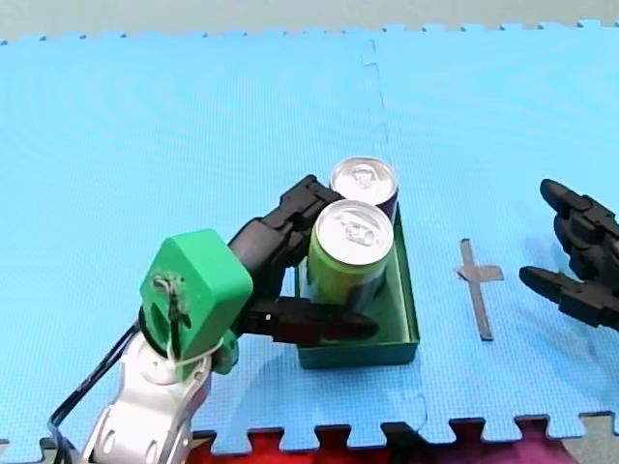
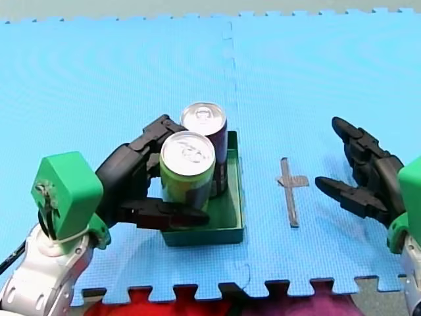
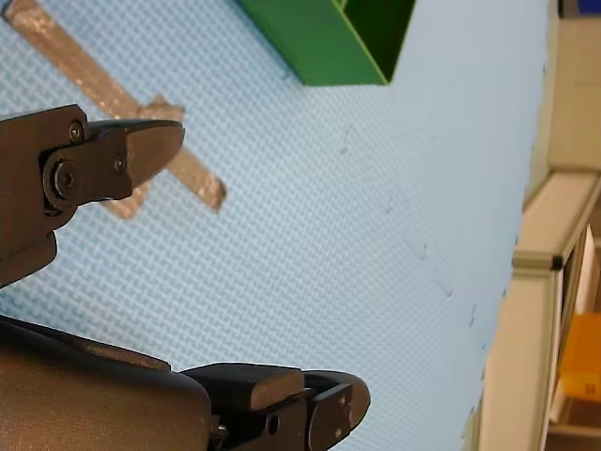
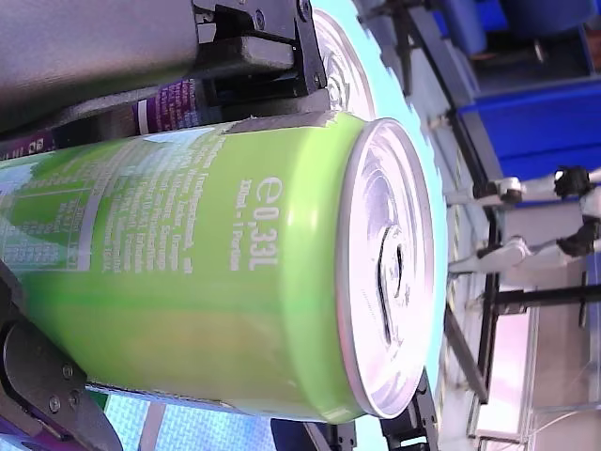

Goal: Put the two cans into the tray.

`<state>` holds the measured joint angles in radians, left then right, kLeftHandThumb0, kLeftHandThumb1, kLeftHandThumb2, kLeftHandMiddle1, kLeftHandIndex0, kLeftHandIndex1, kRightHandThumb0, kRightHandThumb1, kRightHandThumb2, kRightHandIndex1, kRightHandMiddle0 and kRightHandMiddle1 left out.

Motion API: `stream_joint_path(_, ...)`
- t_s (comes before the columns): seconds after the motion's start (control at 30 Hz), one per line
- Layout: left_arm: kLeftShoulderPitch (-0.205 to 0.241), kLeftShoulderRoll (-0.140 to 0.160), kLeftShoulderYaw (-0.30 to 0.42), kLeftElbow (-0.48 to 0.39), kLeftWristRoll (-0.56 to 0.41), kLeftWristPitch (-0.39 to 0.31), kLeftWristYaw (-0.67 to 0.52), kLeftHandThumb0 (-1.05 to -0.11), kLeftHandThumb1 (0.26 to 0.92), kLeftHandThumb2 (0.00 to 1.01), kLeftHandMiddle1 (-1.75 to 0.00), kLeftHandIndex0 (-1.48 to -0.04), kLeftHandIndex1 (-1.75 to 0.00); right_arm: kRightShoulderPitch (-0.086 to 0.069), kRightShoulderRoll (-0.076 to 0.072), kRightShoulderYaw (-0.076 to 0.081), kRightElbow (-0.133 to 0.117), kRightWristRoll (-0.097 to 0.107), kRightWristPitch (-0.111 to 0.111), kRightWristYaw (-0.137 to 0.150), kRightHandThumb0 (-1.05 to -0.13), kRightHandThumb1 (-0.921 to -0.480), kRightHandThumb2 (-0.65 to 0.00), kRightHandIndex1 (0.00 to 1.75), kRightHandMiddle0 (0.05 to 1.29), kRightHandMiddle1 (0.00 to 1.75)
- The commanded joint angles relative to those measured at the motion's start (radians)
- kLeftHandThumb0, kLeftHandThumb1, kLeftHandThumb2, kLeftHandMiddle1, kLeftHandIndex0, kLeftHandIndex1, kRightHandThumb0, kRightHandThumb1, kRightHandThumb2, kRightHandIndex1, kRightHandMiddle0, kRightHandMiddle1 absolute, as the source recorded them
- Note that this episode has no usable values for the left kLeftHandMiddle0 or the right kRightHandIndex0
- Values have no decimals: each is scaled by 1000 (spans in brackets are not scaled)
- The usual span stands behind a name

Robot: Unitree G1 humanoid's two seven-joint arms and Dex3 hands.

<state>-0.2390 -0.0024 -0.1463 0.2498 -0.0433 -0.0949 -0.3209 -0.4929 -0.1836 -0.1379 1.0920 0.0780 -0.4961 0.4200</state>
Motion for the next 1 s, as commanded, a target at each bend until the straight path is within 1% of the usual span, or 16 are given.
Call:
stream_joint_path(0.0,1,-2,3,6,0,-20,6,-796,921,280,-1746,-282,-1552,2,-7,-3,0,4,-5,1,-1048,-921,-135,1,244,1)
stream_joint_path(0.2,6,-2,5,19,-3,-37,4,-788,921,283,-1746,-282,-1547,2,-10,-6,2,6,-9,9,-1048,-921,-138,2,244,0)
stream_joint_path(0.4,15,-3,4,31,8,-60,17,-774,921,288,-1746,-282,-1540,2,-9,-8,2,8,-14,15,-1048,-921,-142,2,242,0)
stream_joint_path(0.63,21,-13,9,44,2,-85,25,-754,921,292,-1746,-281,-1539,0,-7,-10,3,12,-15,23,-1048,-921,-144,2,240,0)
stream_joint_path(0.97,31,-25,13,56,-5,-118,28,-718,921,286,-1746,-280,-1530,0,-9,-13,6,19,-19,33,-1048,-921,-145,5,236,0)
